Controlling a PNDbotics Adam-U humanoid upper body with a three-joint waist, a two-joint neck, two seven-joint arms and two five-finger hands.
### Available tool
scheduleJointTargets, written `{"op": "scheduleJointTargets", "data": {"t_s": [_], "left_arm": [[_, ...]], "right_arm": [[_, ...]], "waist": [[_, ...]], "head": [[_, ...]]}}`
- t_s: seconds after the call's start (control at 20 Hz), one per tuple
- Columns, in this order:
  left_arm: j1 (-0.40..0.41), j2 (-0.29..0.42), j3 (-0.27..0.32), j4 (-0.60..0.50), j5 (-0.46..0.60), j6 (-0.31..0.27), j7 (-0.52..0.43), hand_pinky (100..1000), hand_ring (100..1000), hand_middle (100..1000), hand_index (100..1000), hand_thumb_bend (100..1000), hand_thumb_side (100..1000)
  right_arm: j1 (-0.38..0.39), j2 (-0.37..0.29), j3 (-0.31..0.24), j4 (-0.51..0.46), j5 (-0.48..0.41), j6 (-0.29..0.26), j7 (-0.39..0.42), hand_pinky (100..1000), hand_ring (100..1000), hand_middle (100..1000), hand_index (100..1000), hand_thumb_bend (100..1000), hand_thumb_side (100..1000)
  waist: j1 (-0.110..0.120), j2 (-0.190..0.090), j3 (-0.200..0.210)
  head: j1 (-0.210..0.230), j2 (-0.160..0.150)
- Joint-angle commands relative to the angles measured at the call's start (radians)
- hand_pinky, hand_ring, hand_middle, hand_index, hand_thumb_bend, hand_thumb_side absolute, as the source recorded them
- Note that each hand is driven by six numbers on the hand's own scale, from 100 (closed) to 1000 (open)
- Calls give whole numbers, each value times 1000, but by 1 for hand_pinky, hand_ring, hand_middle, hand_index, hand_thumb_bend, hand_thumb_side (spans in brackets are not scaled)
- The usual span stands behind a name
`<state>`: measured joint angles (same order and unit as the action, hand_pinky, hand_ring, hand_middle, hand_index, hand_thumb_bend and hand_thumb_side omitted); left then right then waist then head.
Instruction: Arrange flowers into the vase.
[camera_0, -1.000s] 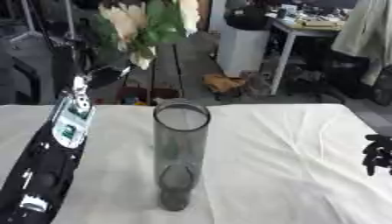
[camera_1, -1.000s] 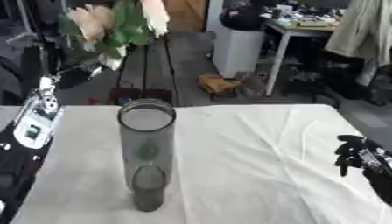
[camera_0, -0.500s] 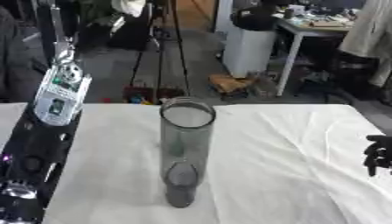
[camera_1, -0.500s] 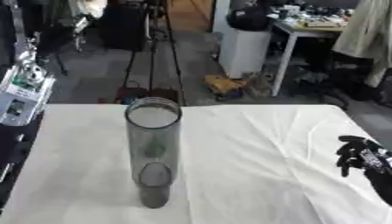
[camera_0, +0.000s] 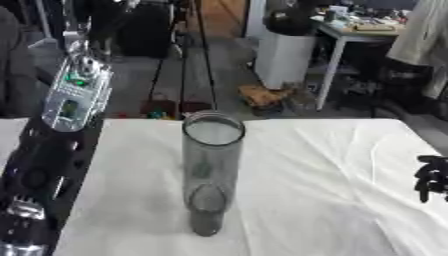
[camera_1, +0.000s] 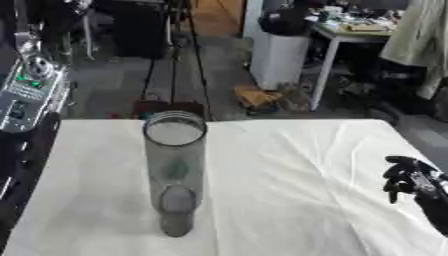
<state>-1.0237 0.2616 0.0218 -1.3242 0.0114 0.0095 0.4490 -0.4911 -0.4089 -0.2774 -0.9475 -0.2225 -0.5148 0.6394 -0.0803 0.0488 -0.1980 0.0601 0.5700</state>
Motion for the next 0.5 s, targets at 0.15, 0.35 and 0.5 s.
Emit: {"op": "scheduleJointTargets", "data": {"t_s": [0.15,0.35,0.5], "left_arm": [[-55,-5,-7,-65,126,-56,8,100,100,100,162,1000,462],[-72,-9,-20,-125,244,-65,-15,100,100,100,161,1000,466],[-74,-7,-44,-178,374,-52,-56,100,100,100,161,1000,467]], "right_arm": [[-5,-20,-9,-25,4,-51,58,309,472,530,796,100,711],[0,-20,-10,-28,5,-46,58,310,472,530,796,100,714],[2,-20,-11,-30,7,-44,59,310,472,530,796,100,715]], "waist": [[3,-18,-4],[6,-22,-5],[8,-24,-4]], "head": [[1,8],[2,10],[3,10]]}}
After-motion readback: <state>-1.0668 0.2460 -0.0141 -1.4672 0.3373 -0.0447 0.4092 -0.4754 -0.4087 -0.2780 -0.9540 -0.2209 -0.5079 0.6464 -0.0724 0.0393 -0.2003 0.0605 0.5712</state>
